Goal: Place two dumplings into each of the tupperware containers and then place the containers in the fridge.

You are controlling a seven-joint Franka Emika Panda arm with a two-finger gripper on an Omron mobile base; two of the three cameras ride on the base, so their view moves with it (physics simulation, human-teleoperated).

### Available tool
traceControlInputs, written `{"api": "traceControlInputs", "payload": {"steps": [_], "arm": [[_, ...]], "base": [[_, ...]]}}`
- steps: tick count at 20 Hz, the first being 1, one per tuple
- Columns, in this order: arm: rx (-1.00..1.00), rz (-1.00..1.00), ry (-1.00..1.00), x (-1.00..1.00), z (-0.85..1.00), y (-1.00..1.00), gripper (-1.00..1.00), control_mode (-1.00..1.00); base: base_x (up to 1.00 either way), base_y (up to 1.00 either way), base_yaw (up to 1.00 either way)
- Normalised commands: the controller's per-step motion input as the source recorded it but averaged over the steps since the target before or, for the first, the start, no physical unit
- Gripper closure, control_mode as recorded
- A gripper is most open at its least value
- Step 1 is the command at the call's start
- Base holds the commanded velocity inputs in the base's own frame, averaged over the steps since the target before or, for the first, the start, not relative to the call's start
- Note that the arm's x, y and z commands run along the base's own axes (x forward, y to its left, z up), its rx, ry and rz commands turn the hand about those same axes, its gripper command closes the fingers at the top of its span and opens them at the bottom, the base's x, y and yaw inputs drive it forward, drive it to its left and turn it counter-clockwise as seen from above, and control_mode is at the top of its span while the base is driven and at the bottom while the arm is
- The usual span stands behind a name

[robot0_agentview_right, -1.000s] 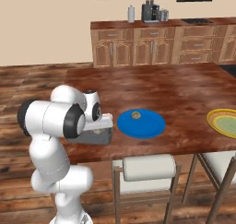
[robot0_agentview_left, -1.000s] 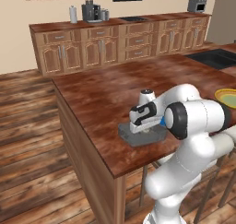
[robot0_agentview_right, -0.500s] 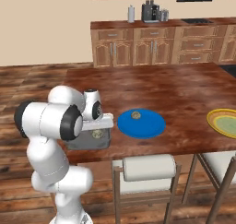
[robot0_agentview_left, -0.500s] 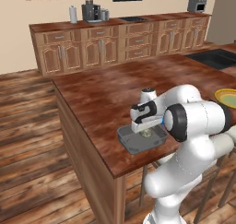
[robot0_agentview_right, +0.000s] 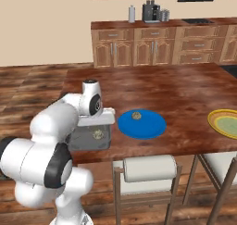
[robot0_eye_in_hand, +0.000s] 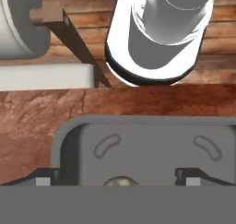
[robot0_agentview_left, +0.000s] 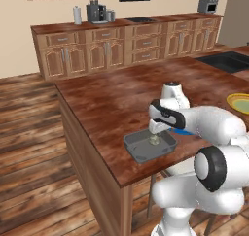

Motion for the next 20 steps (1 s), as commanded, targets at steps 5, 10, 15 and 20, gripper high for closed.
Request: {"api": "traceControlInputs", "payload": {"steps": [5,10,15,20], "arm": [[0.13,-0.18,-0.19,-0.79,0.57,-0.78,-1.0,-1.0],[0.16,-0.25,-0.11,0.09,0.39,-0.51,-1.0,-1.0],[0.02,-0.18,0.0,0.77,0.31,-0.04,-1.0,-1.0],[0.01,-0.2,0.06,0.97,0.16,-0.1,-1.0,-1.0]], "base": [[0.0,0.0,0.0],[0.0,0.0,0.0],[0.0,0.0,0.0],[0.0,0.0,0.0]]}}
